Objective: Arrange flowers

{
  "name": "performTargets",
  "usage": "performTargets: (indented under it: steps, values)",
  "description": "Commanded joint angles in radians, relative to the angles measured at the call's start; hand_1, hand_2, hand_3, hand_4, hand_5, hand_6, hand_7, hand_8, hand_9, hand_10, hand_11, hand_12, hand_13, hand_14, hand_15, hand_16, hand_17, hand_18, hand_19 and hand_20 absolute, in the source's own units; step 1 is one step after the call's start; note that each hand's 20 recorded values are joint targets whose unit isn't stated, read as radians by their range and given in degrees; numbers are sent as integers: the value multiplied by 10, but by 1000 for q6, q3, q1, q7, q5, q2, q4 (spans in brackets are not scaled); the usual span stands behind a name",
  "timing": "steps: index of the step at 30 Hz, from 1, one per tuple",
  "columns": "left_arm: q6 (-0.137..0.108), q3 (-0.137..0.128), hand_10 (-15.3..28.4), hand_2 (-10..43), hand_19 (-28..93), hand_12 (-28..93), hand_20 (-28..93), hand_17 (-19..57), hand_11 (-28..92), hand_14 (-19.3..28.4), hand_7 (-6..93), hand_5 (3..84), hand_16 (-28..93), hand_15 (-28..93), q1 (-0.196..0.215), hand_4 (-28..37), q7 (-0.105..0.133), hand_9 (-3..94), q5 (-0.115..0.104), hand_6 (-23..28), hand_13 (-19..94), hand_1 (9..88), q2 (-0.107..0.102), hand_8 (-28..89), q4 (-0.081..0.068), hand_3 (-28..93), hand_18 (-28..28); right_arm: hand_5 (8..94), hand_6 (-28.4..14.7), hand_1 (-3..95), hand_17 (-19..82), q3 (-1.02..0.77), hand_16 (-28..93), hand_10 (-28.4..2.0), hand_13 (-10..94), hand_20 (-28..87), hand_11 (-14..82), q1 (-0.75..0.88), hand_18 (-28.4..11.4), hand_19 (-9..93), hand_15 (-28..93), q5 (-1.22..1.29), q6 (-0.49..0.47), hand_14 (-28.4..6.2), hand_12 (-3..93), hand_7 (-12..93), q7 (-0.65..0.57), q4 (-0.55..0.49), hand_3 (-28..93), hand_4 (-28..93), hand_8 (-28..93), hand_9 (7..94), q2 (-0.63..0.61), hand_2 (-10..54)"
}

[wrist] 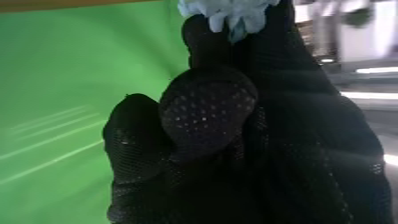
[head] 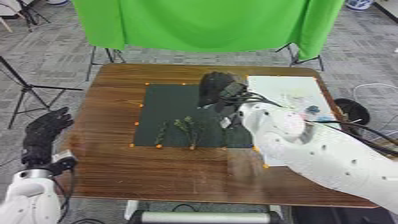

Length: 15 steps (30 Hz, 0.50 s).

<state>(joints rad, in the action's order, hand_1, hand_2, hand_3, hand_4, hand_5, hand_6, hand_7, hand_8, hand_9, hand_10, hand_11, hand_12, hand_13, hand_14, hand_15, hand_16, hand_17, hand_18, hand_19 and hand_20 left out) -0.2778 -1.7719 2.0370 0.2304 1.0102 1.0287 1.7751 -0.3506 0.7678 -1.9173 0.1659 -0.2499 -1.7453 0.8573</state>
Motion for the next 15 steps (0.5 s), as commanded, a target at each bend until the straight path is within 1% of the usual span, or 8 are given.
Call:
performTargets:
  steps: [1,7,9,11,12,13,14,15]
  values:
    - [52,80,127,-73,122,104,211,71,201,165,188,505,3,260,-63,-212,-3,480,30,20,385,275,7,-90,-9,708,132,817,-10,656,654,84,371,-89,919,454,105,-62,-90,874,498,-3,-42,-23,440,237,43,66,578,-186,111,907,272,-95]
    - [69,119,127,-63,122,103,212,70,200,166,187,505,3,260,-105,-229,13,479,21,20,385,256,2,-90,-21,709,132,817,-8,651,655,128,372,-89,920,454,105,-60,-90,875,498,-15,-59,-22,439,238,51,155,582,-186,110,908,362,-95]
    - [72,130,128,-53,122,103,212,70,199,166,186,505,3,260,-118,-242,17,479,18,20,385,240,4,-90,-26,707,132,817,-8,650,655,137,372,-88,920,454,104,-55,-90,875,498,-20,-58,-22,438,239,61,185,584,-186,109,909,384,-95]
    - [73,138,128,-45,121,104,212,70,198,166,186,504,3,260,-127,-264,20,479,10,20,384,215,7,-89,-29,715,132,816,-7,649,655,144,372,-88,920,454,104,-48,-90,876,499,-26,-59,-22,438,240,60,210,584,-188,108,910,400,-95]
    - [74,138,128,-42,121,104,212,70,198,166,186,504,3,260,-127,-269,20,479,11,20,384,209,9,-89,-29,714,132,816,-7,649,655,145,372,-88,920,454,104,-44,-91,876,499,-32,-61,-22,438,241,60,224,585,-188,107,910,409,-95]
    - [77,141,128,-37,120,104,212,70,198,166,185,505,3,260,-131,-275,21,480,12,20,384,196,9,-89,-34,714,132,816,-7,649,654,152,372,-87,920,455,103,-44,-92,877,499,-36,-53,-22,436,241,61,238,584,-189,107,910,415,-95]
    - [72,140,128,-33,120,104,212,70,198,166,184,505,3,259,-126,-278,20,480,8,21,383,189,12,-89,-31,713,132,816,-6,649,653,155,372,-86,920,456,102,-41,-92,879,500,-42,-53,-22,435,241,60,250,584,-191,106,910,424,-95]
    - [74,145,129,-30,120,104,212,71,197,166,184,504,3,260,-130,-279,21,480,4,21,383,181,14,-89,-35,713,132,816,-5,648,653,155,373,-86,920,456,102,-38,-93,880,500,-48,-48,-22,435,241,60,263,584,-191,105,910,429,-95]
